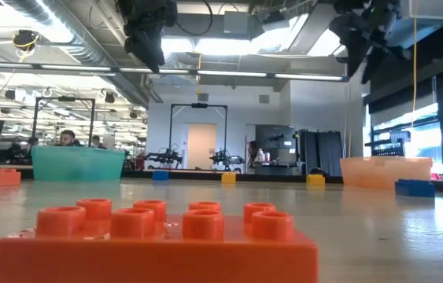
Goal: Sort & place blocks by color
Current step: Put the blue game piece into the blue bin
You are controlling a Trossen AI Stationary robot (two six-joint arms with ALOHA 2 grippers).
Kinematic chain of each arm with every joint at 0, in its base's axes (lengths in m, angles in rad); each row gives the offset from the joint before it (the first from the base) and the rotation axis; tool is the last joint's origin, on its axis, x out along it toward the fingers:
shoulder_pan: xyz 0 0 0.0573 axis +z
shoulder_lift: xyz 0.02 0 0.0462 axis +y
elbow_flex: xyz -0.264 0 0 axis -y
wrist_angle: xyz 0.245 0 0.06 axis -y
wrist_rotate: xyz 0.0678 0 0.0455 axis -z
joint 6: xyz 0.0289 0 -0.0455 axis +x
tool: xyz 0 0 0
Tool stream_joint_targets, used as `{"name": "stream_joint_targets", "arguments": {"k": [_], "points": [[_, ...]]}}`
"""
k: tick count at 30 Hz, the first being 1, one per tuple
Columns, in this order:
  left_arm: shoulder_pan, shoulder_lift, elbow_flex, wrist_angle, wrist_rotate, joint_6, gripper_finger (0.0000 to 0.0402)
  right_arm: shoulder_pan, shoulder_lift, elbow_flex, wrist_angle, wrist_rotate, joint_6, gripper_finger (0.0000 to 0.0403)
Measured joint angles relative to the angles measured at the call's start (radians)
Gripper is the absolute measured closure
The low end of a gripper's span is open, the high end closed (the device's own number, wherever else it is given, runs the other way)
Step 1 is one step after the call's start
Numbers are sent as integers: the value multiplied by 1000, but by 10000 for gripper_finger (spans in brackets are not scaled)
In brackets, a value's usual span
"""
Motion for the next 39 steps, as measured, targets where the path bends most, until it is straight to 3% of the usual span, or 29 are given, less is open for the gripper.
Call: {"name": "stream_joint_targets", "arguments": {"k": [11, 20, 29, 34, 39], "points": [[0, 0, 0, -5, 0, 4, 195, 249, -3, 0, -207, 39, 528, 219], [1, 0, 0, -5, 0, 6, 195, 409, -1, -115, -177, 24, 861, 219], [1, 0, 0, -5, 0, 7, 195, 430, -2, -342, -43, -1, 992, 219], [1, 0, 0, -5, 0, 7, 195, 430, -2, -486, 171, -111, 997, 219], [1, 0, 0, -4, 0, 7, 195, 430, -2, -601, 335, -121, 1025, 219]]}}
